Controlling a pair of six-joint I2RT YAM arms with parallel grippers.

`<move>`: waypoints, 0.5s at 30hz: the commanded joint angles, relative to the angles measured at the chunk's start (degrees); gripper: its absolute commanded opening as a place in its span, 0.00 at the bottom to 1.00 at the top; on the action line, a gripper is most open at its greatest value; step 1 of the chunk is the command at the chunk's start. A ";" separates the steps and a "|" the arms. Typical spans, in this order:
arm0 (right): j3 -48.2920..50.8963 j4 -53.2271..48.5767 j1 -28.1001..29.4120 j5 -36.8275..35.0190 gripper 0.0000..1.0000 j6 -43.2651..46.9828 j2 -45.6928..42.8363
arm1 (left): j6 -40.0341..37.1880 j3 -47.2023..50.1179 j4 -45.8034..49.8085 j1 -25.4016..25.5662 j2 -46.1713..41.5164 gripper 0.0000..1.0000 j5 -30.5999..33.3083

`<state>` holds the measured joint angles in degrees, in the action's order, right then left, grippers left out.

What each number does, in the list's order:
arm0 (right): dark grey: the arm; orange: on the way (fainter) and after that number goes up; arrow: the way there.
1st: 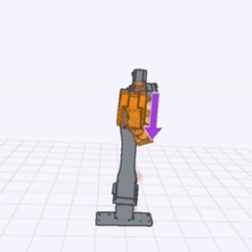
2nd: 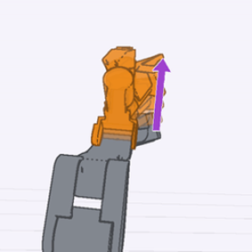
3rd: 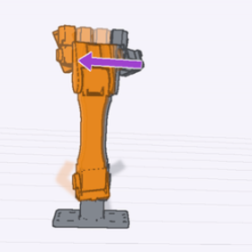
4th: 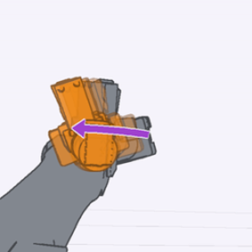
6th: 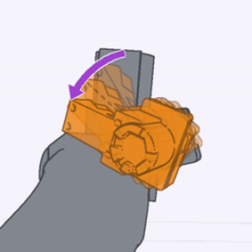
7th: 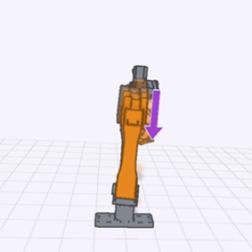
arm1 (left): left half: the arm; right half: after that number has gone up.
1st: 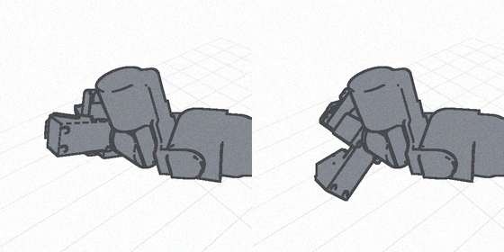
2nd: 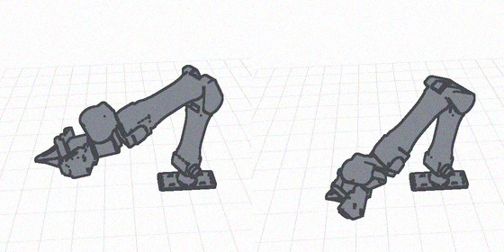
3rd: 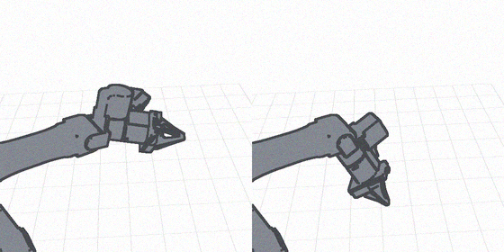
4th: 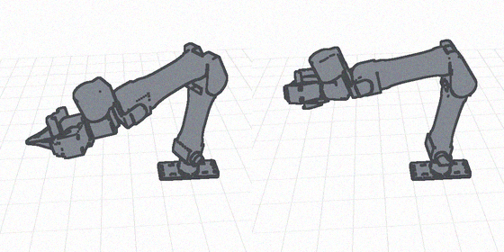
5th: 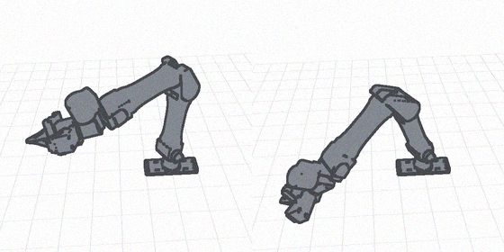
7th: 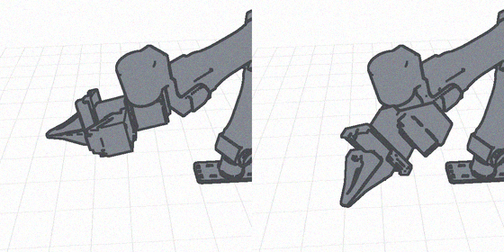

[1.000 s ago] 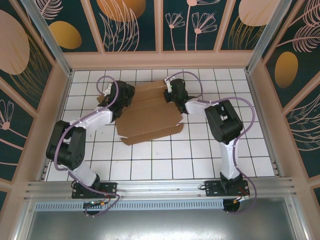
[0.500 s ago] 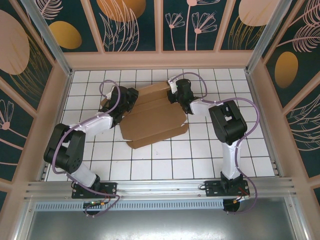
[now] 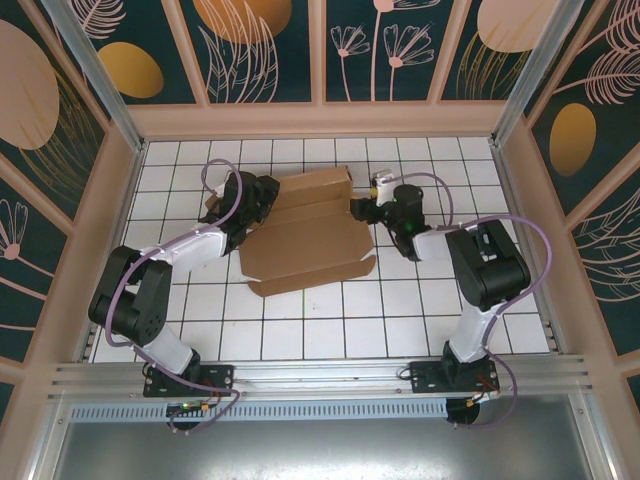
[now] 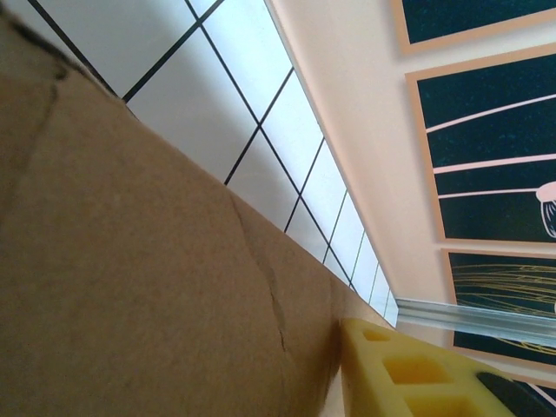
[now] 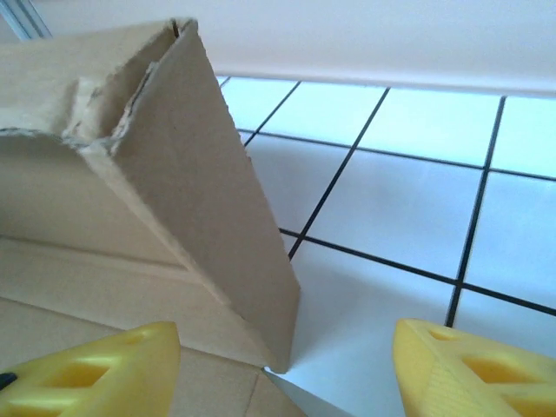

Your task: Fold the paper box

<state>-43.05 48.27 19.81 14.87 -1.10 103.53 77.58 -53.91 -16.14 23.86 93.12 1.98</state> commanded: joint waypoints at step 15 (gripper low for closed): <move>-15.76 -11.14 4.88 -6.21 0.48 9.28 9.79 | -1.02 -1.19 9.68 0.14 2.07 0.35 -0.40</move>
<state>-55.57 42.37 24.38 13.04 5.45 111.37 77.60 -55.22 -14.09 23.86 93.27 1.98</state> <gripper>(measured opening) 0.491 0.352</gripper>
